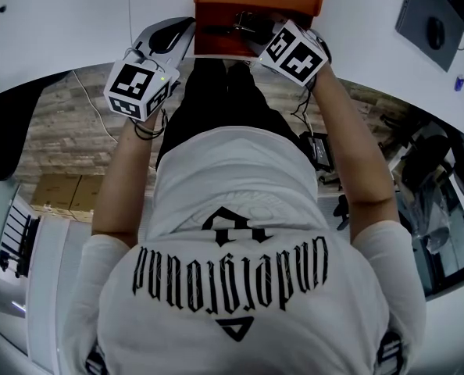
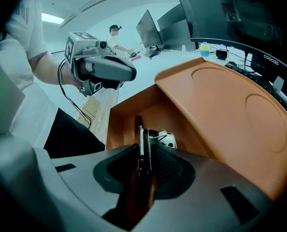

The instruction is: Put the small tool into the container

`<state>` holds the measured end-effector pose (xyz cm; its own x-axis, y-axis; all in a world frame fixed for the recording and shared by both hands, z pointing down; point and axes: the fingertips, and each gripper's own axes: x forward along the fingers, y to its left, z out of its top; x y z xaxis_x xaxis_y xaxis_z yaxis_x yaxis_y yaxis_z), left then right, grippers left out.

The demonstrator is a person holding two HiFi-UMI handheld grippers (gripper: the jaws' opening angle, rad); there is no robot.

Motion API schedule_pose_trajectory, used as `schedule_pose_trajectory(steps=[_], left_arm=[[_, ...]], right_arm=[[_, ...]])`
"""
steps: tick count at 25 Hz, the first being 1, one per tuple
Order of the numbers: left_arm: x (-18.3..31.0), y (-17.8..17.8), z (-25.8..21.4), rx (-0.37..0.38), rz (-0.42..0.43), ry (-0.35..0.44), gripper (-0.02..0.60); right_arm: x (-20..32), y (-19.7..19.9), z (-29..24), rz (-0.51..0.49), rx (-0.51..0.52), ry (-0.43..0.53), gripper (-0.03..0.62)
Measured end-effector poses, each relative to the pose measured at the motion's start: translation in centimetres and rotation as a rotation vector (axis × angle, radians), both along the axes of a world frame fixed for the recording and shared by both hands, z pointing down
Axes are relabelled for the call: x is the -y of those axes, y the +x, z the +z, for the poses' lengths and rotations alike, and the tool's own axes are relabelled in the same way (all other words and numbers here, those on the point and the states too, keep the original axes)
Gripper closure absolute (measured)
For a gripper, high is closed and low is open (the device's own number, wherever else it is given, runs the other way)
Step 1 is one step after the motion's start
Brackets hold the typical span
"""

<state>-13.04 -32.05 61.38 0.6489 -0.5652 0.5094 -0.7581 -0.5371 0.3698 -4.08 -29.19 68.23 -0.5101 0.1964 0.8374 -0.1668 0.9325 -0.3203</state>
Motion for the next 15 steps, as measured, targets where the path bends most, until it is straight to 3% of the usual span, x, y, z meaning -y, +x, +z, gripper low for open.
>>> schedule_pose_trajectory(steps=[15], left_arm=[[0.40,0.54,0.08,0.004,0.024,-0.001,0.568]], right_arm=[[0.76,-0.20,0.46,0.046,-0.007,0.014,0.496]])
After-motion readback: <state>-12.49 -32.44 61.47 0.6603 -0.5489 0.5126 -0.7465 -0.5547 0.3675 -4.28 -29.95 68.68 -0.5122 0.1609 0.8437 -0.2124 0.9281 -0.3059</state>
